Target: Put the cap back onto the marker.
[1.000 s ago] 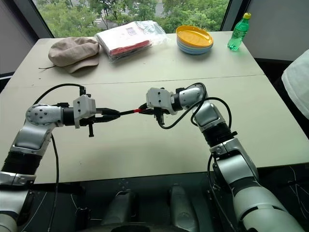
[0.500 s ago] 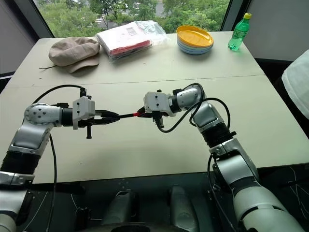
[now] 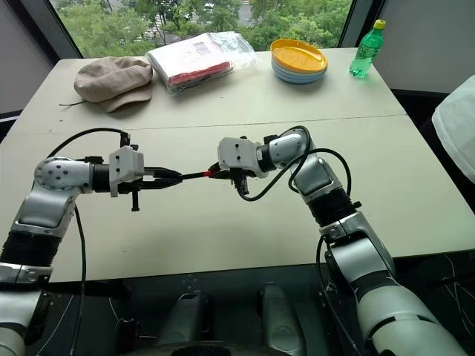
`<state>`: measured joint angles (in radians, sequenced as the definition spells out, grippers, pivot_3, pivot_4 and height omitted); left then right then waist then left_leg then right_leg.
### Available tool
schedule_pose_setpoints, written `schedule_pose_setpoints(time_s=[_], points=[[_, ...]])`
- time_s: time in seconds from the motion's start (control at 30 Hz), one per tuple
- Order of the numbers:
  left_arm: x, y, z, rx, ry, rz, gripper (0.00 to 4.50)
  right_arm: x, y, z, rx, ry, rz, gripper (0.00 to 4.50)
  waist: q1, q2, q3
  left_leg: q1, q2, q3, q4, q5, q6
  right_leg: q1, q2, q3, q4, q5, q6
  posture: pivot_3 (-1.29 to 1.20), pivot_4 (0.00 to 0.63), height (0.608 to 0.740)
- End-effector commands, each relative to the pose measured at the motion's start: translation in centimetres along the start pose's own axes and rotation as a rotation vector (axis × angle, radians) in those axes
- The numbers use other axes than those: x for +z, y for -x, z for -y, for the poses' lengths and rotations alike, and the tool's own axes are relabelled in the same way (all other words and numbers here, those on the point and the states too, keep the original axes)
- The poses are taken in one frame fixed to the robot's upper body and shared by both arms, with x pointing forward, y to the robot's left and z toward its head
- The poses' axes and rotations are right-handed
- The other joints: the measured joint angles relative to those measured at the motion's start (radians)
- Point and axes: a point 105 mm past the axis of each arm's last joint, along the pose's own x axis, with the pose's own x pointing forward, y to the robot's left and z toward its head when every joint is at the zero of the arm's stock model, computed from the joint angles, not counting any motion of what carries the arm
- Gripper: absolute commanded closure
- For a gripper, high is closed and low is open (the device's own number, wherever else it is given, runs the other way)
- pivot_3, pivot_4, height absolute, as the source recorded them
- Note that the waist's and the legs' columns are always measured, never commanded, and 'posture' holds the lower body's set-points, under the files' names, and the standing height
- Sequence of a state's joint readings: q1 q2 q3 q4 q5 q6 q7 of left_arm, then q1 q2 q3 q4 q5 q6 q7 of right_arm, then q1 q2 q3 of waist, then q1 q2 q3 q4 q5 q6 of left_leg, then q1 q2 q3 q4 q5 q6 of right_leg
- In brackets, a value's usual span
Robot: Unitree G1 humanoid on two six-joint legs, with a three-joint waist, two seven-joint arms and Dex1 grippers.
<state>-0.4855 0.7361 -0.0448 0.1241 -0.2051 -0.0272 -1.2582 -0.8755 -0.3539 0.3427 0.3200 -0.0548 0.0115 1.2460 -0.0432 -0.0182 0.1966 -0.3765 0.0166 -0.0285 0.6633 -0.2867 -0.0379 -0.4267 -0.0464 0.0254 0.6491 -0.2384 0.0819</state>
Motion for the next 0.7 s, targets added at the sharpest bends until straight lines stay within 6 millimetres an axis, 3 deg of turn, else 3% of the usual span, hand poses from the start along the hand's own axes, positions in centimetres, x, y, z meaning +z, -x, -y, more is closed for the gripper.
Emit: schedule_pose_setpoints(time_s=[0.03, 0.23, 0.5, 0.67, 0.7], points=[[1.7, -1.3, -0.1, -0.01, -0.048, 0.054, 4.5, 6.2, -2.4, -0.6, 0.06, 0.173, 0.183, 4.49, 0.0, 0.0, 0.0, 0.0, 0.0, 0.0, 0.0, 0.0, 0.0, 0.0, 0.0, 0.0, 0.0, 0.0, 0.0, 0.0, 0.15, 0.74], [1.9, -1.7, -0.1, -0.023, -0.053, 0.059, 4.5, 6.8, -2.9, -0.7, 0.07, 0.189, 0.196, 4.49, 0.0, 0.0, 0.0, 0.0, 0.0, 0.0, 0.0, 0.0, 0.0, 0.0, 0.0, 0.0, 0.0, 0.0, 0.0, 0.0, 0.15, 0.74], [1.5, -0.8, 0.2, 0.014, -0.027, 0.047, 4.5, 5.1, -2.2, -0.2, 0.052, 0.164, 0.14, 4.49, 0.0, 0.0, 0.0, 0.0, 0.0, 0.0, 0.0, 0.0, 0.0, 0.0, 0.0, 0.0, 0.0, 0.0, 0.0, 0.0, 0.15, 0.74], [0.9, 0.6, 0.7, 0.055, 0.004, 0.016, 4.5, 3.9, -1.4, 0.5, 0.03, 0.154, 0.099, 2.24, -0.005, 0.0, 0.0, 0.0, 0.001, 0.0, 0.0, 0.0, 0.0, -0.001, 0.001, 0.0, 0.0, 0.0, 0.0, 0.0, 0.15, 0.74], [0.7, 1.0, 0.9, 0.068, 0.013, 0.006, 4.5, 3.7, -1.2, 0.8, 0.022, 0.156, 0.089, 1.51, -0.002, 0.0, 0.0, 0.0, 0.001, -0.001, 0.0, 0.0, 0.0, -0.001, 0.001, 0.0, 0.001, 0.0, 0.0, 0.0, 0.15, 0.74]])
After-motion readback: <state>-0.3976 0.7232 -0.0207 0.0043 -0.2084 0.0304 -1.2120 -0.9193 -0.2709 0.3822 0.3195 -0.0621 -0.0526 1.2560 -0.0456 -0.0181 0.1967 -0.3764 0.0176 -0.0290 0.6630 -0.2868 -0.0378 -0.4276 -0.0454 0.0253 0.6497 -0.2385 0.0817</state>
